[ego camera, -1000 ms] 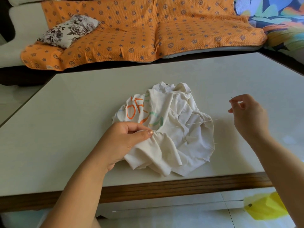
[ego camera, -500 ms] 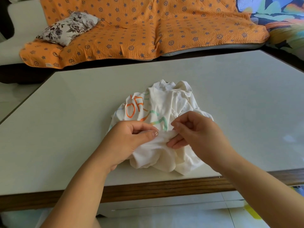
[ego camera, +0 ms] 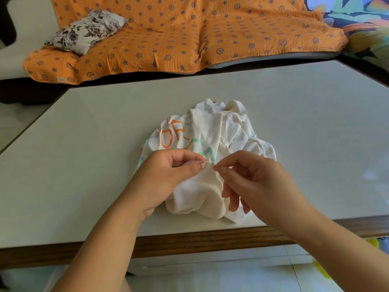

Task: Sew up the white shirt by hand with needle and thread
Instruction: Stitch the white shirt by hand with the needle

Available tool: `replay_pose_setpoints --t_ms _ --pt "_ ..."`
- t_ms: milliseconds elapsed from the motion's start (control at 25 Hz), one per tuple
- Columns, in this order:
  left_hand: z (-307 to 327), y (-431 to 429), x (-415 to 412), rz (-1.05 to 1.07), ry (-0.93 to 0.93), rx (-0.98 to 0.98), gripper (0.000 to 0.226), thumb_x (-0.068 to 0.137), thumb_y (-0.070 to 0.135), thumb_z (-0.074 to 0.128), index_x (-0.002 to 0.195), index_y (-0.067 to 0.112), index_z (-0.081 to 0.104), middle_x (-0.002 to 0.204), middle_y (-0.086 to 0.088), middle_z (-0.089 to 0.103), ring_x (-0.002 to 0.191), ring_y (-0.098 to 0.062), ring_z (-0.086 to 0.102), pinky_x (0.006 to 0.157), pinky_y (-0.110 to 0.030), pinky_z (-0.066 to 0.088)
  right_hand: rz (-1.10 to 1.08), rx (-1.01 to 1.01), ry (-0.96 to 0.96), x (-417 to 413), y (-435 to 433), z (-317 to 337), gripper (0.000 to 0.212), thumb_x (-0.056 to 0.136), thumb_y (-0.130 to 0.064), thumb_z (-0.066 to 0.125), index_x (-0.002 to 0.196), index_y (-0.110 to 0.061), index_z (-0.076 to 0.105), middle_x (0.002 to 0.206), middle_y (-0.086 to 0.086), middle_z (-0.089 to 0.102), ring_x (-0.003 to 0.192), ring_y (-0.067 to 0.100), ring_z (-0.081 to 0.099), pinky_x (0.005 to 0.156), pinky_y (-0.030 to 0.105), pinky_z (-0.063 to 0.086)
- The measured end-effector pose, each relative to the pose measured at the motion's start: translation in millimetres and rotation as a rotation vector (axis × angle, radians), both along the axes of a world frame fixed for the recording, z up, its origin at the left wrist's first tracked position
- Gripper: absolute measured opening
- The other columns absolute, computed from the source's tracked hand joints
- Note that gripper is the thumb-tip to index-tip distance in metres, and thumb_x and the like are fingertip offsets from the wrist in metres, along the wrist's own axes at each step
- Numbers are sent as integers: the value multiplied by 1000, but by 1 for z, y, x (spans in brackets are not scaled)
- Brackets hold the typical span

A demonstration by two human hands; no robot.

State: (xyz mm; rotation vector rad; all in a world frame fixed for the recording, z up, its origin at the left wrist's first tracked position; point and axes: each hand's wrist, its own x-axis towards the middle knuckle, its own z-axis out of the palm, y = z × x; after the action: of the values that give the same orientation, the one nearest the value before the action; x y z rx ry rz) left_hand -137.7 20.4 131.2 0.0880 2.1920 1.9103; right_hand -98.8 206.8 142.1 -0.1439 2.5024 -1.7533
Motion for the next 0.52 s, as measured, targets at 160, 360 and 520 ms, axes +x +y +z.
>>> replay_pose_setpoints --t_ms 160,360,520 --pt "-1 0 0 -1 -14 43 21 64 31 75 82 21 79 88 -6 76 84 -12 70 83 -31 50 21 9 -44 -2 0 -2 13 93 -24 60 87 -26 71 56 1 66 43 12 59 45 22 47" --pt "-1 0 1 -17 -7 66 19 63 31 74 80 23 78 87 -5 76 83 -11 70 80 -30 50 27 -12 -53 -2 0 -3 18 93 -19 58 89 -28 73 54 1 64 43 15 58 44 23 46" --pt "-2 -1 1 -22 3 50 18 65 30 73 81 24 79 89 -5 76 85 -11 69 81 -29 50 30 2 -54 -3 1 -5 19 94 -16 57 91 -28 72 54 2 64 42 14 58 44 22 46"
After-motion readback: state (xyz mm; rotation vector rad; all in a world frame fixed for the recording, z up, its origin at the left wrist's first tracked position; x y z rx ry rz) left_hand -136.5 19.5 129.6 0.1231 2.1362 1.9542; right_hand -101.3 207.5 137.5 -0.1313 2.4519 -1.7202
